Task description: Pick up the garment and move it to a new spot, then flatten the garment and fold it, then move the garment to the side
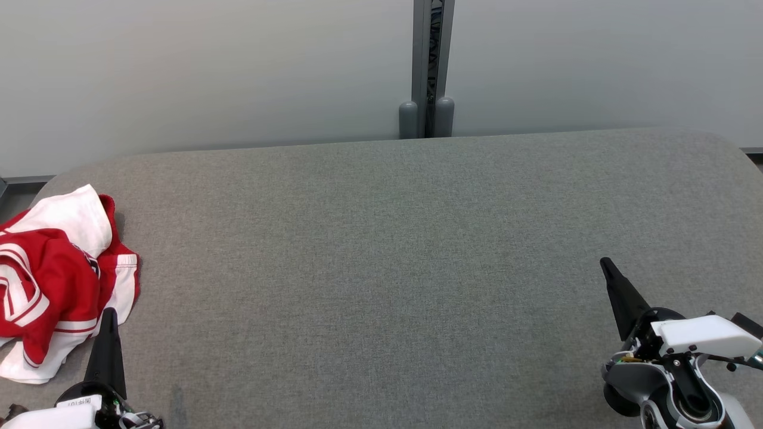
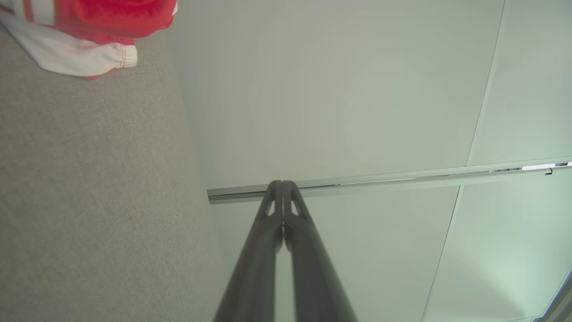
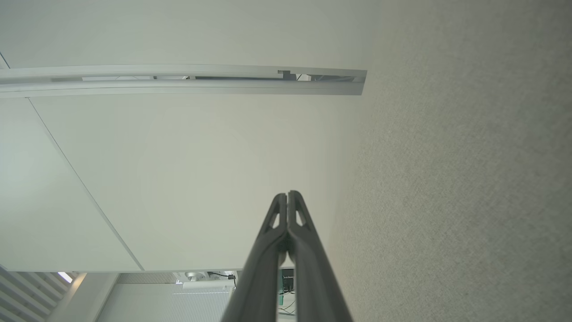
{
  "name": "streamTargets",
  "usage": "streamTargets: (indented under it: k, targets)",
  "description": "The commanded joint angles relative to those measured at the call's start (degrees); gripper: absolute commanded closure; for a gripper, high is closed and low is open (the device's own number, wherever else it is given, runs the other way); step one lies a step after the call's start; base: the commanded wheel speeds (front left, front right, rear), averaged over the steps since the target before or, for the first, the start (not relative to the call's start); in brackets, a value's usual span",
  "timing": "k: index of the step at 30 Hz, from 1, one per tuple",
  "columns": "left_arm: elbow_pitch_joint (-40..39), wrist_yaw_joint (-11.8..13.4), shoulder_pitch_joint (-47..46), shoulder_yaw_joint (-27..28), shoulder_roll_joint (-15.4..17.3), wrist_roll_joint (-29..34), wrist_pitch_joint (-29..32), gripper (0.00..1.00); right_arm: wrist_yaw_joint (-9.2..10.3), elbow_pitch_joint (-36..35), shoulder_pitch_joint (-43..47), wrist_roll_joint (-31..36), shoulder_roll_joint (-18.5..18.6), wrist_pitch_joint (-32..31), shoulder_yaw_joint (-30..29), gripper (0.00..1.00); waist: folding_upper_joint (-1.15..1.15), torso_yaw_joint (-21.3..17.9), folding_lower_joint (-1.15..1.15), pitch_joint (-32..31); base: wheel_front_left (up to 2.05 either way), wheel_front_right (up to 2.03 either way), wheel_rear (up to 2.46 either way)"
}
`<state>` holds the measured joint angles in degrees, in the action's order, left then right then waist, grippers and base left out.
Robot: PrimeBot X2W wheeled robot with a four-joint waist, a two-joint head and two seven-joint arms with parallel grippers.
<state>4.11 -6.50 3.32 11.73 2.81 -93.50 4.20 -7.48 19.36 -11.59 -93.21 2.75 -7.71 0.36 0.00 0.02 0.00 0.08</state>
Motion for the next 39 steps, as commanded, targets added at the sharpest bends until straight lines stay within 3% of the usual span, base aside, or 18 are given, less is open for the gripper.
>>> streamTargets:
  k: [1, 39]
  targets:
    - [-0.28, -0.10, -0.47, 0.09, 0.13, -0.37, 0.11, 1.00, -0.03, 0.05, -0.57, 0.03, 0.27, -0.13, -0.13, 1.00, 0.00, 0.00, 0.00, 0.00, 0.00, 0.00, 0.00]
    - [-0.28, -0.10, -0.47, 0.09, 0.14, -0.37, 0.11, 1.00, -0.03, 0.05, -0.56, 0.04, 0.27, -0.13, -0.13, 1.00, 0.00, 0.00, 0.00, 0.00, 0.00, 0.00, 0.00]
